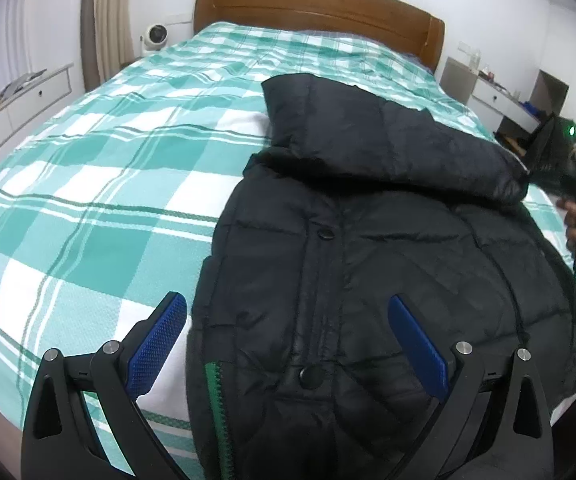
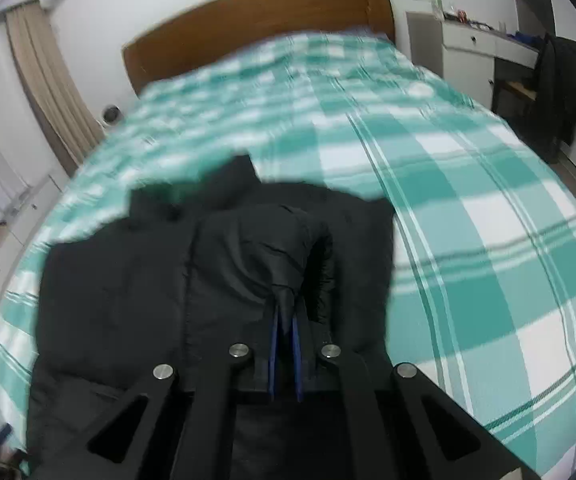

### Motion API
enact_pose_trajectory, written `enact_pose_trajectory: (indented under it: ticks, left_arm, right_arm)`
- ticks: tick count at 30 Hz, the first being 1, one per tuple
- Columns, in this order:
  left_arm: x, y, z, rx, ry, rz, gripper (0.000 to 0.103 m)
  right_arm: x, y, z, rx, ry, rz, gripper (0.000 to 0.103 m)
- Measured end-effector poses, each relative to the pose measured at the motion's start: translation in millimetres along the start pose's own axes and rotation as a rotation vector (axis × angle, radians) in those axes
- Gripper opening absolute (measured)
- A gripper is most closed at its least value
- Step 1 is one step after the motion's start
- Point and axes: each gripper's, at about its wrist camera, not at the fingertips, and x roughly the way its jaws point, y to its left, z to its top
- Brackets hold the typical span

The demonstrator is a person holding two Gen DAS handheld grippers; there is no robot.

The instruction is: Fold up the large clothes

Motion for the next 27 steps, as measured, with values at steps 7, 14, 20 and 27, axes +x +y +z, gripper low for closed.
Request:
enact_pose_trajectory:
  ticks: [7,14,20,27]
  left_arm:
    - [6.8,-4.0,44.2,0.045,-0.022,-0.027,0.101]
    - [69.7,-60.1,146.6,0.186,-0.063,-0.129,0.101]
    - [196.8,-87.9,153.7,0.227,0.197,-0.065,0.099]
    - [212.6,-85.4,145.1,0.2,0.214,-0.053,0.102]
  right_arm:
    - [9.9,-10.8,-7.8,0.039,0.031,0.006,0.054]
    - [-52.9,25.9,3.6,-0.119,-0.191,-0.011,0.062]
    - [18.3,57.3,-2.7,-0.233,0.018,0.069,0.062]
    - [55.2,47.5,-21.7,-0.193,0.06,0.095,0.062]
